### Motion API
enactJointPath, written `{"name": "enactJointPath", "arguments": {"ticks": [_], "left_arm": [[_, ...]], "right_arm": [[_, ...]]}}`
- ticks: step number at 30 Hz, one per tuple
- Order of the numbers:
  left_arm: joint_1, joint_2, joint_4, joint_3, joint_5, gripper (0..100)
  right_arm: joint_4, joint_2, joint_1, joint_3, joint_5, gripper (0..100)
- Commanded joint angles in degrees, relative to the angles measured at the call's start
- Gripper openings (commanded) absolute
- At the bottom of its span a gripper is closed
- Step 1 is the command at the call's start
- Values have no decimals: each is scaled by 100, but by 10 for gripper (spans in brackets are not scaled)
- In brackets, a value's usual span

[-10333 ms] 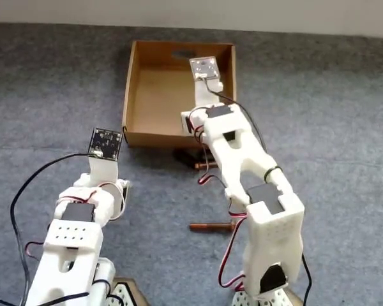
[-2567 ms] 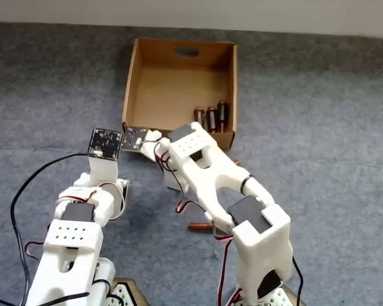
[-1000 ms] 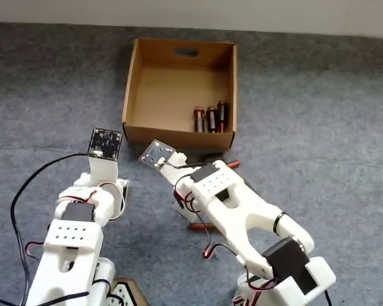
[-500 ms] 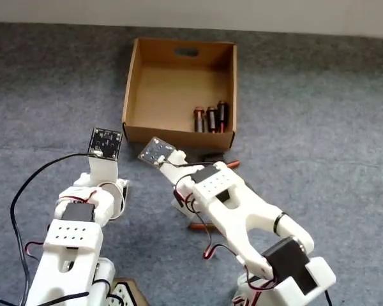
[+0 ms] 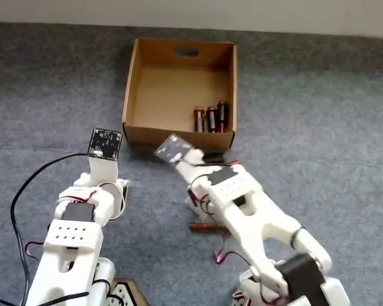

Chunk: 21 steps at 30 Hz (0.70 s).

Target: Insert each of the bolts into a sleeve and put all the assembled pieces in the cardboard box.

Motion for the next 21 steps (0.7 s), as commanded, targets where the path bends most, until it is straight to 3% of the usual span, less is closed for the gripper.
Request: {"name": "enactJointPath", "arguments": {"ticks": [1,6,11,21], "left_arm": [[-40,-13,-70,-66,18,148],[-31,13,-35,-198,18,150],[180,13,1011,-989,-264,151],[2905,13,2760,-2176,-1363,152]], "right_arm": [[409,-1789,637,-84,-18,6],[822,-3670,1640,233,-624,6],[549,-4558,2149,1156,-1152,6],[-295,-5596,3776,2633,-2382,6]]}}
